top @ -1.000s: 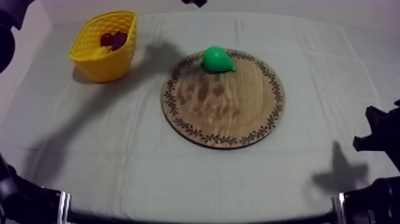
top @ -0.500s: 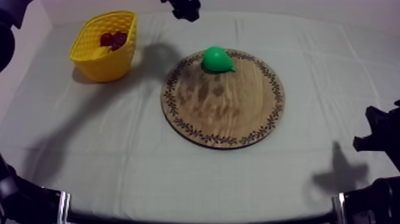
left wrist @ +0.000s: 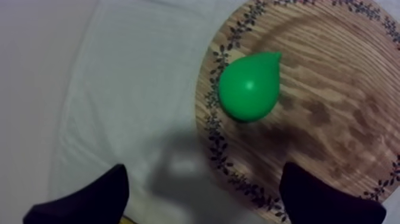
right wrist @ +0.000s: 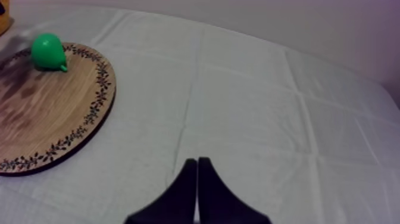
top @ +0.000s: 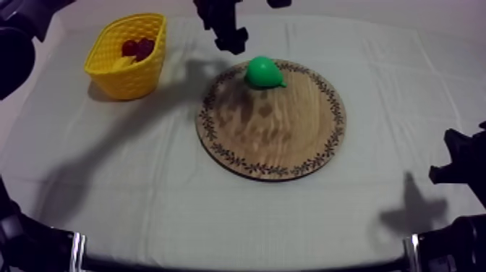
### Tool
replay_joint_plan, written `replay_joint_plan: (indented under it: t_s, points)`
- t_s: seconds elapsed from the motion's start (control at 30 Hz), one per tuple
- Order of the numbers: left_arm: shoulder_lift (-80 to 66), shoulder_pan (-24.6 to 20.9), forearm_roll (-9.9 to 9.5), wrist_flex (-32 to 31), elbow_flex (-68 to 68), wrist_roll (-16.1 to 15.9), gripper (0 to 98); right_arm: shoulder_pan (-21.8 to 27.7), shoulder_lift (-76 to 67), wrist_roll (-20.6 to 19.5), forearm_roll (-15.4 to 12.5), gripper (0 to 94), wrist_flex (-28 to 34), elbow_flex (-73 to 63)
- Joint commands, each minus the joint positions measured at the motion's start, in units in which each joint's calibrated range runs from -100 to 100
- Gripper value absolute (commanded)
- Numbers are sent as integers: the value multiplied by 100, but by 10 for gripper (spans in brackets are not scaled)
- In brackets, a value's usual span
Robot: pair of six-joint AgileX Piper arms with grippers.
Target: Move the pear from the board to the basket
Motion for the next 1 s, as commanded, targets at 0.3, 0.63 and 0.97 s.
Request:
replay_joint_plan:
  t_s: [0.3, 0.63, 0.97]
  points:
    - [730, 249, -30, -351, 91, 14, 941, 1, -5, 2, 2, 3, -2, 5]
    - [1538, 333, -66, -755, -545, 1, 918, 1, -5, 4, 2, 3, -2, 5]
    - [2116, 348, -149, -797, -1190, 46, 922, 1, -5, 5, 2, 3, -2, 5]
